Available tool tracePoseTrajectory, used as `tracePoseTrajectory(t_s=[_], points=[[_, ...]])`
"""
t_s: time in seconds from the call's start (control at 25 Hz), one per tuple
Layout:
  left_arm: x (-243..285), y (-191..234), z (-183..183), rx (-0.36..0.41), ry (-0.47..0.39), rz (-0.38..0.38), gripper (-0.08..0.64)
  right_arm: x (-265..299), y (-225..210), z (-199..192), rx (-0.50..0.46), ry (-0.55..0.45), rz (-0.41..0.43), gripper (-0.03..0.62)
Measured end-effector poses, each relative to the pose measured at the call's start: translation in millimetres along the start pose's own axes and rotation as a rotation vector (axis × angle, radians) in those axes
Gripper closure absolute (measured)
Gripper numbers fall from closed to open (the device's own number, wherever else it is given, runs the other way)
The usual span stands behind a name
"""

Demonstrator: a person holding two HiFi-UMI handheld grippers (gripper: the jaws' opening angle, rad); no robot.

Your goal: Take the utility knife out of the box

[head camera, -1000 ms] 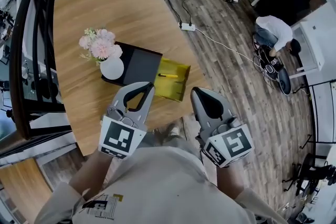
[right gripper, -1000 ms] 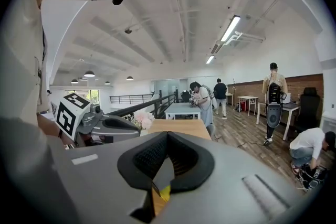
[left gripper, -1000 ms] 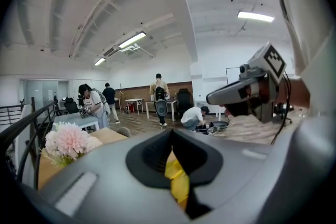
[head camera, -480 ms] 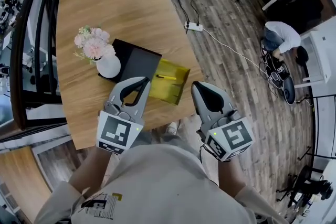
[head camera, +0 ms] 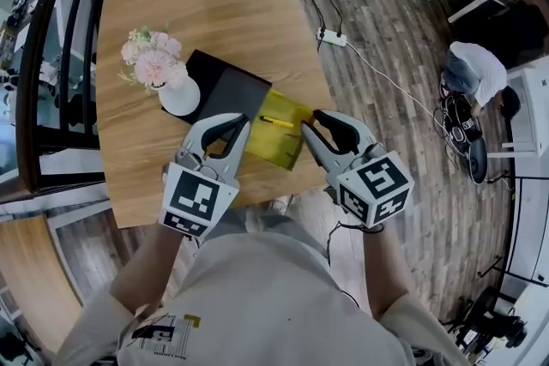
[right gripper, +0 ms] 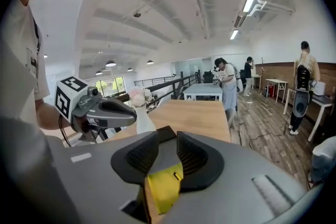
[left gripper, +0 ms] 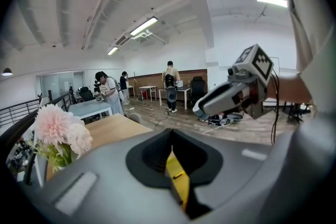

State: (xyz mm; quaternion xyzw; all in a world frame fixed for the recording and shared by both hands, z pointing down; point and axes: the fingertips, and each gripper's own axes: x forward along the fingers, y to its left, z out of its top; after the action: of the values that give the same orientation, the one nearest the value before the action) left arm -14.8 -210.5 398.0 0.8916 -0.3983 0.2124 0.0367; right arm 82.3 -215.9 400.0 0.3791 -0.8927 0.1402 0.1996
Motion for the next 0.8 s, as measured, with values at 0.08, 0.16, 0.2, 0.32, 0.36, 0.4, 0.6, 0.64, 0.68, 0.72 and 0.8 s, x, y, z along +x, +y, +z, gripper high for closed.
tracePoseTrajectory(t_s=[0.08,0.16,0.2,0.32,0.36,0.4,0.6,0.64,0.68,0.72,0.8], points=[[7.6,2.4,-9.7,-0.006,0.025,0.0,0.558,17.0,-2.2,-14.6,-0.044,0.068,0.018,0.482],[15.9,5.9,-20.2,-0.016,0.053,0.001,0.558,34.8,-4.9,-31.2,-0.083,0.141,0.035,0.482],[20.6,8.2,-25.2,-0.018,0.069,-0.001,0.557,44.2,-7.1,-39.0,-0.099,0.172,0.042,0.482],[33.8,13.9,-38.3,-0.021,0.12,-0.016,0.557,71.5,-16.1,-59.8,-0.142,0.237,0.053,0.482],[37.0,14.7,-42.7,-0.025,0.138,-0.018,0.557,79.1,-17.9,-67.5,-0.153,0.258,0.06,0.482],[39.8,15.4,-47.4,-0.029,0.154,-0.019,0.557,85.9,-18.8,-75.7,-0.163,0.282,0.07,0.482],[53.2,24.7,-77.2,-0.063,0.213,-0.027,0.558,121.6,-16.0,-114.8,-0.218,0.398,0.119,0.477],[56.2,26.0,-85.0,-0.071,0.226,-0.03,0.558,128.2,-14.3,-122.6,-0.223,0.416,0.133,0.474],[59.9,27.1,-92.1,-0.077,0.238,-0.032,0.557,134.2,-12.8,-129.8,-0.223,0.431,0.149,0.472],[63.9,27.9,-98.2,-0.084,0.249,-0.035,0.557,139.5,-11.6,-136.3,-0.219,0.444,0.166,0.468],[71.0,29.0,-107.6,-0.095,0.264,-0.044,0.557,148.7,-11.0,-148.5,-0.212,0.471,0.195,0.459]])
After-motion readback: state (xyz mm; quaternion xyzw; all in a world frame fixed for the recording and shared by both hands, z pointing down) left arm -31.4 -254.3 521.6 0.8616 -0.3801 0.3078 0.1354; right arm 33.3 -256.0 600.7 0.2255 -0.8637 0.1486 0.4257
